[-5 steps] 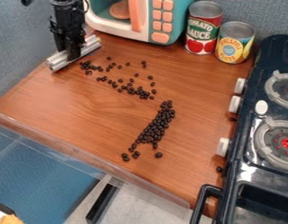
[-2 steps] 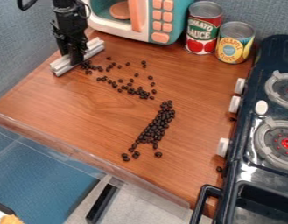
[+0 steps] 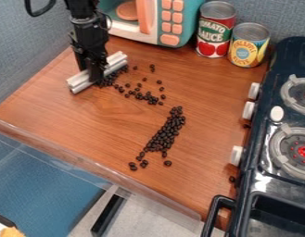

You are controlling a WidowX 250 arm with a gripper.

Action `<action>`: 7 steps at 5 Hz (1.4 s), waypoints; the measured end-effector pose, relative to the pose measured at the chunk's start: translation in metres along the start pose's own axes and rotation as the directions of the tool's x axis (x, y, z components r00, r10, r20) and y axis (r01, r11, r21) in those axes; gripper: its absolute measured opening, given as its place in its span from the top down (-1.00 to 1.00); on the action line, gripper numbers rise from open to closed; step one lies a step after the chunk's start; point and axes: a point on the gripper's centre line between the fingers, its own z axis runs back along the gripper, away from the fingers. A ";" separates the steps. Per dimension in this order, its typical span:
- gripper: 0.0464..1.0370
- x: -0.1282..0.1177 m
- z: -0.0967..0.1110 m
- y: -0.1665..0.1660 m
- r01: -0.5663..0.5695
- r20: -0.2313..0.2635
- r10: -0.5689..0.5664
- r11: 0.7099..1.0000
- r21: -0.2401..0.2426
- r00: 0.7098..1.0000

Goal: Sweep into pile

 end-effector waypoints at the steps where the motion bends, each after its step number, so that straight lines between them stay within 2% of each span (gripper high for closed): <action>1: 0.34 -0.001 0.000 -0.014 0.013 0.010 -0.013 1.000 -0.007 1.000; 2: 0.34 -0.002 -0.001 -0.029 0.030 0.017 -0.030 1.000 -0.002 0.999; 4: 0.34 -0.009 -0.002 -0.069 0.070 0.019 -0.069 0.996 -0.058 0.997; 7: 0.34 -0.020 0.004 -0.105 0.111 0.023 -0.109 0.988 -0.111 0.994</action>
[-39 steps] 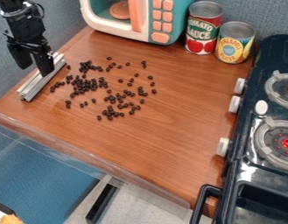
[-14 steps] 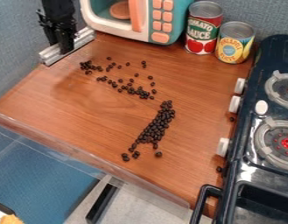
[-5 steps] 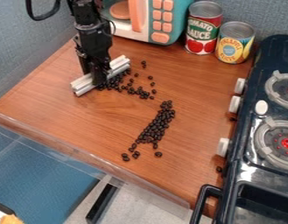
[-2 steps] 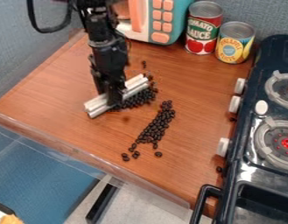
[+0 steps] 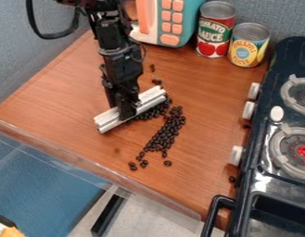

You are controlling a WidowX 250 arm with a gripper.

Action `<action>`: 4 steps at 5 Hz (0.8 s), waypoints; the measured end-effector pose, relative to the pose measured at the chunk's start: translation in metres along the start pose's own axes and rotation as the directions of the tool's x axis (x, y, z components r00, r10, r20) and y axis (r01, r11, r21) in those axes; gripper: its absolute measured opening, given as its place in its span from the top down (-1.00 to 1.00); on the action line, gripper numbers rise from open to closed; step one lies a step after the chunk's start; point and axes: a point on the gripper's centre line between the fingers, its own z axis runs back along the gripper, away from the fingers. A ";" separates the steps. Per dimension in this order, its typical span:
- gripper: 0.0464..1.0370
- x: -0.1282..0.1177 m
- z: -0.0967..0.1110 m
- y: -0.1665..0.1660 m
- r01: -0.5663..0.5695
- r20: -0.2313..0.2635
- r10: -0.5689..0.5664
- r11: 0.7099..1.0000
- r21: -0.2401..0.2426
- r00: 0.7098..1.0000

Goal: Sweep into pile

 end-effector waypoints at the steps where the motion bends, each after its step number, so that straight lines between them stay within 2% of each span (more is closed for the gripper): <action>1: 0.34 -0.001 0.004 -0.008 0.008 0.001 -0.008 1.000 -0.010 1.000; 3: 0.34 -0.006 0.003 -0.018 0.032 -0.012 -0.033 0.999 -0.040 0.999; 4: 0.34 -0.006 0.027 -0.012 0.034 0.038 -0.034 0.999 -0.012 0.999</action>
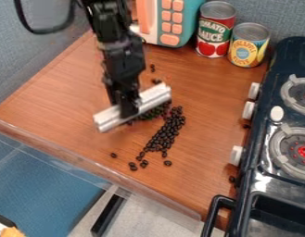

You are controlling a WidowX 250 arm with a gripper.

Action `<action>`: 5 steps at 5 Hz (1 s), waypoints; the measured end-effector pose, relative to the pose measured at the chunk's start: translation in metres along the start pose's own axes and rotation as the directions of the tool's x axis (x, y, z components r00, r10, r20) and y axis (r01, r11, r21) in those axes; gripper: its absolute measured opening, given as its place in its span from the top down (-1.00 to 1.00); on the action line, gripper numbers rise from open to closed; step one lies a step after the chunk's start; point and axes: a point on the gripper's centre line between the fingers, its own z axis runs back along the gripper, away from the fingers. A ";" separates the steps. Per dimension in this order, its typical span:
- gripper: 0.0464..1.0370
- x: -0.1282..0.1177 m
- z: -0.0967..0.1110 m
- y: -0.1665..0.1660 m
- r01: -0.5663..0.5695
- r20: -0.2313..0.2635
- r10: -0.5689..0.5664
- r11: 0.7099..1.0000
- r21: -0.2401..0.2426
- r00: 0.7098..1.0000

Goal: Sweep into pile

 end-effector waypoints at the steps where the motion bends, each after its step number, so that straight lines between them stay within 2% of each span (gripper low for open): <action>1: 0.34 0.006 0.032 0.040 -0.062 0.079 0.057 0.996 0.060 0.995; 3: 0.34 0.015 0.022 0.117 -0.150 0.025 0.149 0.984 0.100 0.989; 5: 0.34 0.014 0.005 0.160 -0.171 -0.098 0.192 0.967 0.187 0.977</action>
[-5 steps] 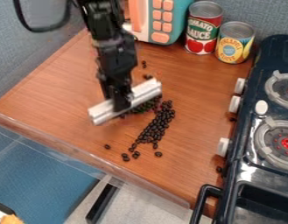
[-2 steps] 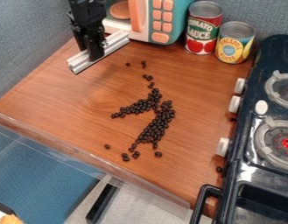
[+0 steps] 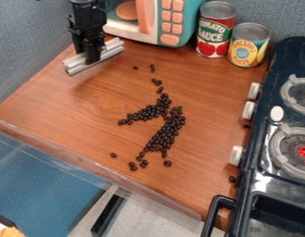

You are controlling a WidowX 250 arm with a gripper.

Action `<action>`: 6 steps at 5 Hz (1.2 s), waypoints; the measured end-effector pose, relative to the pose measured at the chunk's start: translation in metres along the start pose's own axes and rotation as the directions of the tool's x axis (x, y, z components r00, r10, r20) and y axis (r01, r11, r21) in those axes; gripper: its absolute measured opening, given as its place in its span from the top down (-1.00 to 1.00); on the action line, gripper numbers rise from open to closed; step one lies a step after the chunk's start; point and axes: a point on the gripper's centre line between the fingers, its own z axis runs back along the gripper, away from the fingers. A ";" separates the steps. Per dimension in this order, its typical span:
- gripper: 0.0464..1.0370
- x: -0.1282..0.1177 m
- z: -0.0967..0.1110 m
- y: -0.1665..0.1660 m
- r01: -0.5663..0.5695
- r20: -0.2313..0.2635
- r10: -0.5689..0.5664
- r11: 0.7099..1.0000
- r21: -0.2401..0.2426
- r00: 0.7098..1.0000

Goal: Sweep into pile

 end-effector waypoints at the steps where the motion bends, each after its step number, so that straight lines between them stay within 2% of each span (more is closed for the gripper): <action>1: 0.34 0.009 -0.006 0.003 0.049 -0.054 -0.048 0.998 0.032 0.997; 2: 0.34 0.015 -0.014 0.005 0.115 -0.074 -0.112 0.993 0.034 0.991; 4: 0.34 0.024 -0.016 -0.003 0.172 -0.050 -0.171 0.985 0.025 0.984; 6: 0.34 0.027 -0.017 -0.020 0.212 -0.025 -0.211 0.976 0.048 0.977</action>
